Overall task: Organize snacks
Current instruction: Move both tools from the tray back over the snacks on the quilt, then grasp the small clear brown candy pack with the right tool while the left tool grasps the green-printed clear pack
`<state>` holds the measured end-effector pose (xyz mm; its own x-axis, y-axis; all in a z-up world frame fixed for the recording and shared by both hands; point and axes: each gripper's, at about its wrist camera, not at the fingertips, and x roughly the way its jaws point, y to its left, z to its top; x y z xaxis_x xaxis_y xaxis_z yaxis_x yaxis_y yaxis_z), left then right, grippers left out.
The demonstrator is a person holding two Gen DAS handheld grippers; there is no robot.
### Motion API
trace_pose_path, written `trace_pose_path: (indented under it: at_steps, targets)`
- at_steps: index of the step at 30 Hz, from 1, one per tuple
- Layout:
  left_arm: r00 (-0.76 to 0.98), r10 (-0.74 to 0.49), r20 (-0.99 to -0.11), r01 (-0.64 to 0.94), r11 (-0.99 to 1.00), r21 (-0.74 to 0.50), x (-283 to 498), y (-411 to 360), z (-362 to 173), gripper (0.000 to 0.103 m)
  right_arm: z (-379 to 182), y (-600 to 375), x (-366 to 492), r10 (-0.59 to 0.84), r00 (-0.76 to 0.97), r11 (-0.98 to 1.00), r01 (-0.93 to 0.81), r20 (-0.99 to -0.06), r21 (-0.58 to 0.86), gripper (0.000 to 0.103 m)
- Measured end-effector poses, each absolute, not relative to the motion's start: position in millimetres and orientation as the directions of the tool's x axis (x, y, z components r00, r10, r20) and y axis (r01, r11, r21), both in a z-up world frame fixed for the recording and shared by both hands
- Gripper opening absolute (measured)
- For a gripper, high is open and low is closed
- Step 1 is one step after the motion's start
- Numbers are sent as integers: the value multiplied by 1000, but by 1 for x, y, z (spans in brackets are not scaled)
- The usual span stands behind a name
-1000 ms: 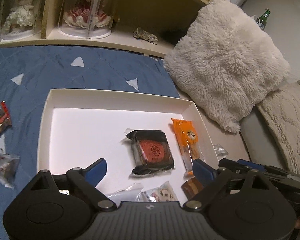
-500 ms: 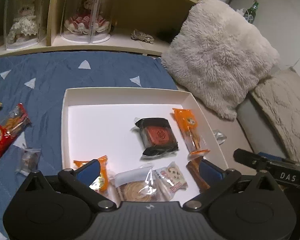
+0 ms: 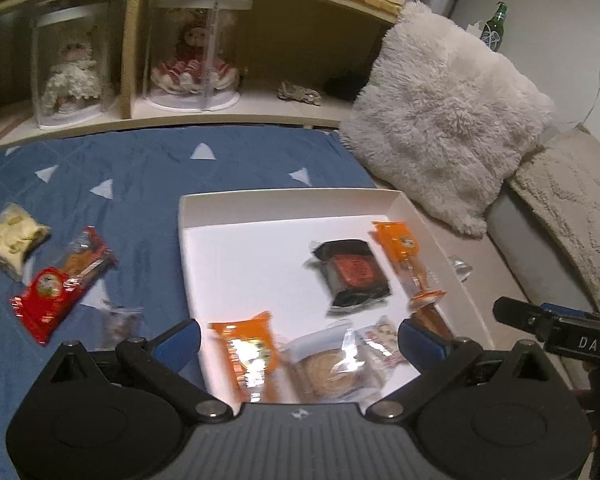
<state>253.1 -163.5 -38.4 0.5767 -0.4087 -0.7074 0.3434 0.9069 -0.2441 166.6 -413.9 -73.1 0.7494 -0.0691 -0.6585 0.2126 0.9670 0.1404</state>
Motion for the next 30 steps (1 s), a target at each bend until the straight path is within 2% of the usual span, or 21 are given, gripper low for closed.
trace_pose_path:
  at_steps: [17,30]
  targets:
    - [663,-248,-707,195,968,-158,255,-34,-46,103,-85,-310,199,58,761,977,88,-646,192,103]
    - [707,-140,-693,-8,978,-207,276,71,-55,103,-104,-211,230,159,752,974,-13,-639,227,103]
